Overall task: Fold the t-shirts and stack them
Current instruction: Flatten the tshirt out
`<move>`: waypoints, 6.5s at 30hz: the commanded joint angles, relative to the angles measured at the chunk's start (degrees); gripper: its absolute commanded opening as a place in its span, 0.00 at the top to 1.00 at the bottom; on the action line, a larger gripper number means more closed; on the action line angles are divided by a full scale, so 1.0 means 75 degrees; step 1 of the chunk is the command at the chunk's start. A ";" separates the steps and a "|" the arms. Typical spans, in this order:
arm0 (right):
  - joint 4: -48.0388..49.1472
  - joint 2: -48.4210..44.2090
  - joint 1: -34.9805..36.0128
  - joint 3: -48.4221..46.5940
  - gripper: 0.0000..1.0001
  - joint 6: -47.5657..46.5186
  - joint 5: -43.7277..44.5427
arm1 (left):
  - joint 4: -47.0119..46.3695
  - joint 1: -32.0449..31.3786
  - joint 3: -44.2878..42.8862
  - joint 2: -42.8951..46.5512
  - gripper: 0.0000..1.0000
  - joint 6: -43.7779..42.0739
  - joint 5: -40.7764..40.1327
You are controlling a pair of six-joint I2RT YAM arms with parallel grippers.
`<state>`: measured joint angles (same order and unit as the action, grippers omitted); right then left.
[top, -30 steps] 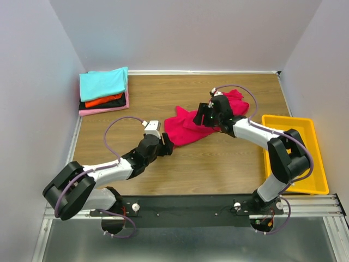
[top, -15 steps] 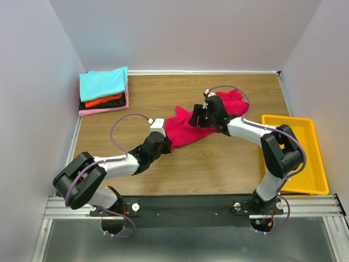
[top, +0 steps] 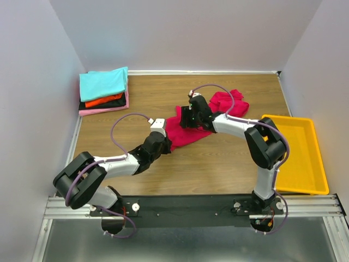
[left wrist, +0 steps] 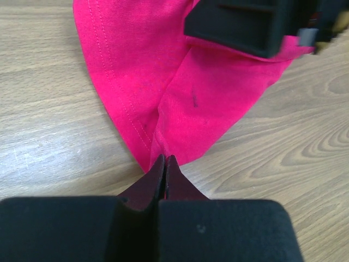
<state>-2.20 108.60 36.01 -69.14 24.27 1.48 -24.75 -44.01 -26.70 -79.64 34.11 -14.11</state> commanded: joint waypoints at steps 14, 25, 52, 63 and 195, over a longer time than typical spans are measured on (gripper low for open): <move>-0.1184 0.0814 0.0343 -0.0789 0.82 -0.0178 0.1702 | 0.0194 -0.0038 -0.0061 0.0458 1.00 -0.0165 -0.0474; -0.1196 -0.0076 0.0332 -0.0625 0.99 -0.0236 0.2170 | 0.0968 -0.0027 -0.0506 0.1218 1.00 -0.0387 -0.1294; -0.1312 -0.4482 -0.2257 -0.1164 1.00 -0.1314 0.3096 | 0.1800 0.1391 -0.2687 0.4523 1.00 -0.2884 -0.5442; -0.1453 -0.5221 -0.3266 -0.0883 0.99 -0.1244 0.2804 | 0.2069 0.1426 -0.1573 0.6341 1.00 -0.2299 -0.6158; 0.0012 0.1378 -0.3535 -0.6042 0.00 -0.1596 0.0858 | -0.0473 0.4766 -0.6427 -0.1314 0.02 -0.3693 -0.1271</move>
<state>-4.08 126.34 9.74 -118.26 10.48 10.94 -24.45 -8.01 -79.96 -98.32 2.61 -24.91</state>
